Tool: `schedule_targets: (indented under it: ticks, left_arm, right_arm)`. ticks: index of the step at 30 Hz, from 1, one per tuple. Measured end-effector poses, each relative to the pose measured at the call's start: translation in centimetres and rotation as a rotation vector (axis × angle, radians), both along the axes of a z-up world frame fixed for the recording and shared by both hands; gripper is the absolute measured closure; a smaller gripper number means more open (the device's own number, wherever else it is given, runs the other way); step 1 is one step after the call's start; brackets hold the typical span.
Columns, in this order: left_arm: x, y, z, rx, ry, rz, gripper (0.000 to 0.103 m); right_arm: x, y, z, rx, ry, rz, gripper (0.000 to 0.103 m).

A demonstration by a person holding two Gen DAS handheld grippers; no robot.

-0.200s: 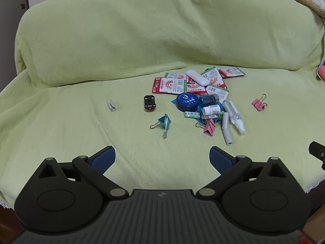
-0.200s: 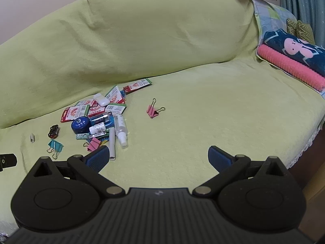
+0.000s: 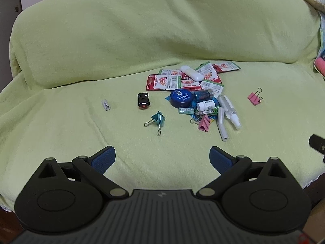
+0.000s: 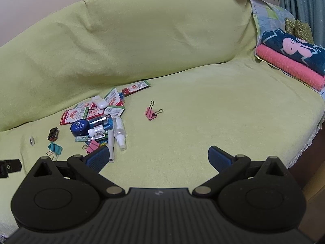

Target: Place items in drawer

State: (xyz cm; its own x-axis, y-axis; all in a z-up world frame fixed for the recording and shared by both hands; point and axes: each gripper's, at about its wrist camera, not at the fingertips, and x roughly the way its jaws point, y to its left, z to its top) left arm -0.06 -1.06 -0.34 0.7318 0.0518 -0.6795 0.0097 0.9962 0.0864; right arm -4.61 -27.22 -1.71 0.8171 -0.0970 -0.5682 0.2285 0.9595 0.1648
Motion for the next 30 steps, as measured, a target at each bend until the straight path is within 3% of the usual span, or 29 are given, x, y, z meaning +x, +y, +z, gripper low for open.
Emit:
schedule_targets:
  ticks: [7, 10, 30]
  left_arm:
    - [0.4, -1.3, -0.4, 0.042, 0.019, -0.014, 0.003]
    - [1.2, -1.9, -0.1, 0.063, 0.023, -0.031, 0.003]
    - [3.8, -2.5, 0.7, 0.035, 0.012, -0.070, 0.003]
  right_arm:
    - [0.9, 0.9, 0.2, -0.040, -0.009, 0.072, 0.001]
    - [1.7, -0.8, 0.6, -0.020, -0.030, 0.072, 0.001]
    - [4.2, -1.9, -1.0, 0.003, 0.016, 0.057, 0.001]
